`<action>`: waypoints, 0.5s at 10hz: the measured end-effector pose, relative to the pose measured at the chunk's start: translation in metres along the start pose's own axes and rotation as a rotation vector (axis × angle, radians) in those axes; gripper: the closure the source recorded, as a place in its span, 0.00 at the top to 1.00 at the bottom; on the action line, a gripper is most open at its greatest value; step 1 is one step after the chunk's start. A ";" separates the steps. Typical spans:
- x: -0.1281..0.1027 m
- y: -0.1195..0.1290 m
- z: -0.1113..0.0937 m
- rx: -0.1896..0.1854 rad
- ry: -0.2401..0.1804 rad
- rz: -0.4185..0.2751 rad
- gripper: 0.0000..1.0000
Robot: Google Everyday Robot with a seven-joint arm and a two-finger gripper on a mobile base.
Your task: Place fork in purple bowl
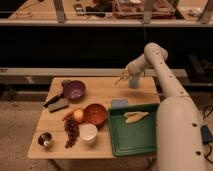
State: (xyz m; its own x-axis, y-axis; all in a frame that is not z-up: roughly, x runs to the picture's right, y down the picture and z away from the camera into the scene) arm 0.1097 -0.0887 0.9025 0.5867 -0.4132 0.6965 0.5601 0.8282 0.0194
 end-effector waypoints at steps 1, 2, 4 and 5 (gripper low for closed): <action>-0.004 -0.011 0.003 0.008 -0.010 -0.018 0.18; -0.012 -0.029 0.008 0.026 -0.031 -0.049 0.18; -0.025 -0.044 0.009 0.050 -0.069 -0.082 0.18; -0.024 -0.043 0.008 0.051 -0.067 -0.080 0.18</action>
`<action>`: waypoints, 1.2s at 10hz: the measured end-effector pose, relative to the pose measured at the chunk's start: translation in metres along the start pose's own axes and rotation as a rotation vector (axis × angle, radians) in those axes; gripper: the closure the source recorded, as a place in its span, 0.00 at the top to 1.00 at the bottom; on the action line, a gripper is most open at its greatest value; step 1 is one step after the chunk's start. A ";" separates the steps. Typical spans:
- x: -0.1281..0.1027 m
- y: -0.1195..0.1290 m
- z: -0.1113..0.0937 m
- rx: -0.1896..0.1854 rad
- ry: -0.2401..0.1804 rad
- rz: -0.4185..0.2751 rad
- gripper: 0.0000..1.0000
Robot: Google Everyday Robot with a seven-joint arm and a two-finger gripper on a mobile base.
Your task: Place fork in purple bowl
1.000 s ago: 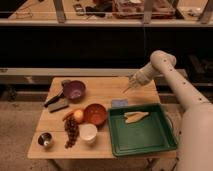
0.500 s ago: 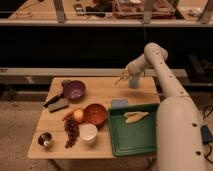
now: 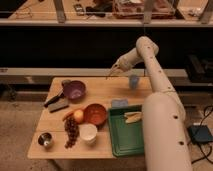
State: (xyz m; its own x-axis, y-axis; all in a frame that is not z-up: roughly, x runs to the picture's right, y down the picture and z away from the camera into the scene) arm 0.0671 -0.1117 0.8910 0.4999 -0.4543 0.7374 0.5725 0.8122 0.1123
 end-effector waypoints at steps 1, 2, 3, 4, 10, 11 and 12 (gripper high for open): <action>0.001 0.001 -0.001 0.000 0.001 0.001 0.18; 0.000 0.000 0.001 -0.001 0.000 -0.001 0.18; -0.001 -0.001 0.002 -0.002 -0.001 -0.001 0.18; 0.000 0.000 0.001 -0.002 -0.001 0.000 0.18; -0.021 -0.008 0.006 0.021 -0.066 -0.056 0.18; -0.037 -0.015 0.015 0.026 -0.100 -0.083 0.18; -0.054 -0.024 0.028 0.030 -0.131 -0.107 0.18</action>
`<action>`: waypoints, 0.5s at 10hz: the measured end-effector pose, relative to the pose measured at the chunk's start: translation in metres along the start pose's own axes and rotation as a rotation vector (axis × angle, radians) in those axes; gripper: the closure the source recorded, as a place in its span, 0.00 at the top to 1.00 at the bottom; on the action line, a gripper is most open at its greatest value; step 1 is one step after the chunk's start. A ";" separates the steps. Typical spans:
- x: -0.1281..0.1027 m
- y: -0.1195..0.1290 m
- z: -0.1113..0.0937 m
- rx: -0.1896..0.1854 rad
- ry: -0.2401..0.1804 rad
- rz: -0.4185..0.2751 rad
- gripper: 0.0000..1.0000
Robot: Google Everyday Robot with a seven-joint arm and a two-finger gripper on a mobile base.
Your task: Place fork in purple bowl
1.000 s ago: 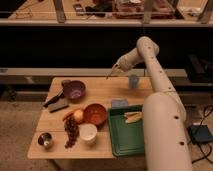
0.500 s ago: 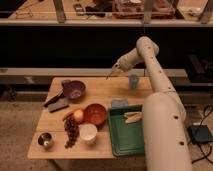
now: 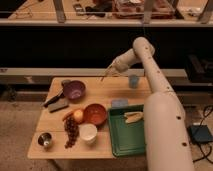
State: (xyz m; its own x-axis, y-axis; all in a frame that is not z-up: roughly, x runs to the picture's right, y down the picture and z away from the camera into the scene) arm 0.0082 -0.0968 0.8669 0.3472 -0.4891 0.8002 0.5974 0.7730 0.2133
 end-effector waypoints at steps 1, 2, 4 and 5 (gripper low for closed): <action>-0.013 -0.010 0.014 0.005 -0.025 -0.019 0.18; -0.032 -0.024 0.036 0.013 -0.062 -0.047 0.18; -0.063 -0.045 0.069 0.036 -0.106 -0.088 0.18; -0.076 -0.054 0.086 0.050 -0.121 -0.104 0.18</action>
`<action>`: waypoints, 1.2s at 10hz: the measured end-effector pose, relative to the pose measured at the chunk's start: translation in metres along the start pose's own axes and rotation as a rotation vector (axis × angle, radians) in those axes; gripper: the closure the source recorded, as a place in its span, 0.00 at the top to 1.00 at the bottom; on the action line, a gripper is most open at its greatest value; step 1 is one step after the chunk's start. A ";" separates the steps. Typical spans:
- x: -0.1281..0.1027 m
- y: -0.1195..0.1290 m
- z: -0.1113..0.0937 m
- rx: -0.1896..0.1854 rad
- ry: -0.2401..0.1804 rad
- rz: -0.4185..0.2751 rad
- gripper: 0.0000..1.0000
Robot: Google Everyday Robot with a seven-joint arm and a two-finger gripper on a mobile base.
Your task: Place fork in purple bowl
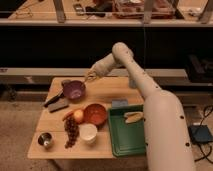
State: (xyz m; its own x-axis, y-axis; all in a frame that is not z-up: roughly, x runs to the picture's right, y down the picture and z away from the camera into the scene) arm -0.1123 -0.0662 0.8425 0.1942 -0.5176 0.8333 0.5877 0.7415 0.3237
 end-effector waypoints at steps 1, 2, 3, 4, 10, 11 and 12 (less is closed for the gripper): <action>-0.010 -0.009 0.025 0.013 -0.028 -0.010 0.18; -0.017 -0.016 0.045 0.021 -0.060 -0.013 0.18; -0.021 -0.017 0.057 0.022 -0.080 -0.011 0.18; -0.024 -0.016 0.071 0.020 -0.106 -0.013 0.18; -0.025 0.008 0.102 -0.030 -0.221 0.041 0.18; -0.021 0.010 0.102 -0.040 -0.226 0.048 0.18; -0.019 0.012 0.101 -0.049 -0.229 0.052 0.18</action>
State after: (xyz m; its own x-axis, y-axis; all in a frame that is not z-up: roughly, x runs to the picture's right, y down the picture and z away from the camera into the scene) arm -0.1886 -0.0048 0.8762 0.0453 -0.3652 0.9298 0.6201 0.7400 0.2605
